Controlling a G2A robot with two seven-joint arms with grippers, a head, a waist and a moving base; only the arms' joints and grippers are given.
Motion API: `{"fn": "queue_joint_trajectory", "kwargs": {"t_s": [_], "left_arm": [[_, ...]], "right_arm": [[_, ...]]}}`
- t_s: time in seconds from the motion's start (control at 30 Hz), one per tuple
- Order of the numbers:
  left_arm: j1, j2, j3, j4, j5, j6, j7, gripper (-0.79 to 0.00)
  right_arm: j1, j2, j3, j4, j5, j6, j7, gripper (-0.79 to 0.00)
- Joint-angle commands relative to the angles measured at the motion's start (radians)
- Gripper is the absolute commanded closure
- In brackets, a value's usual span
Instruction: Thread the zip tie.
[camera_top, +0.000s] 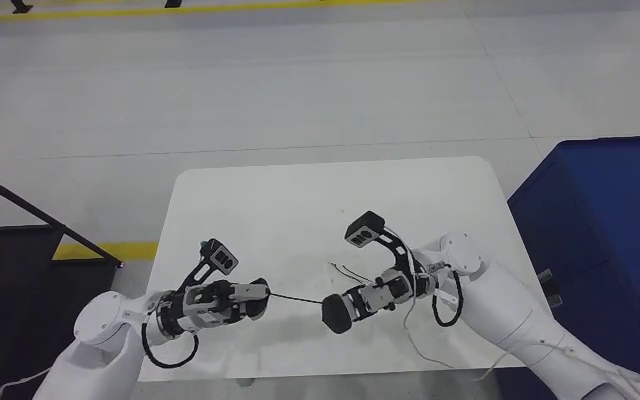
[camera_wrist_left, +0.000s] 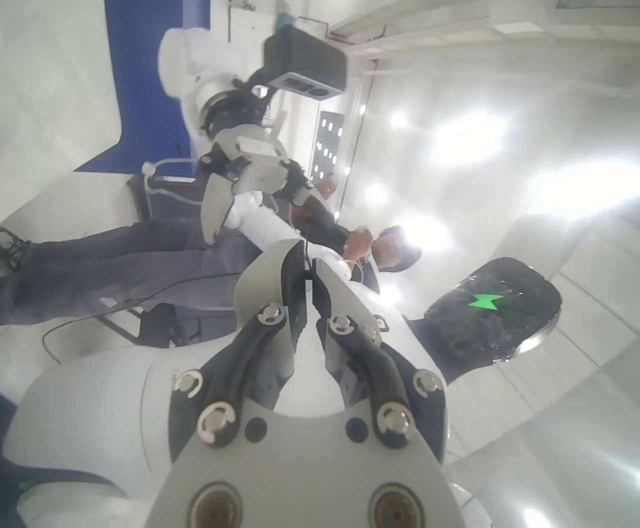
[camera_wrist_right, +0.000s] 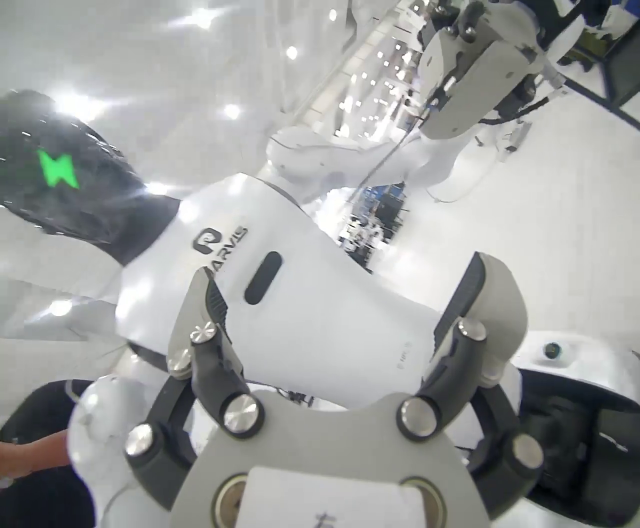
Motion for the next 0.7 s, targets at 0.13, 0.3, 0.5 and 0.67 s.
{"fn": "queue_joint_trajectory", "kwargs": {"t_s": [0.13,0.3,0.5,0.67], "left_arm": [[0.003,0.0,0.003,-0.012,0.034,-0.004,0.03,0.0],[0.039,-0.008,0.031,-0.059,0.095,-0.087,0.143,0.0],[0.039,-0.017,0.072,-0.052,0.146,-0.156,0.173,0.0],[0.053,-0.02,0.07,-0.066,0.139,-0.192,0.167,0.0]], "right_arm": [[-0.01,-0.004,-0.008,-0.039,-0.046,-0.003,-0.046,-0.785],[-0.03,-0.022,-0.012,-0.055,-0.035,-0.029,-0.073,-0.785],[-0.053,-0.038,0.008,-0.034,0.013,-0.048,-0.099,-0.283],[-0.066,-0.045,0.029,-0.015,0.001,-0.037,-0.115,-0.194]]}}
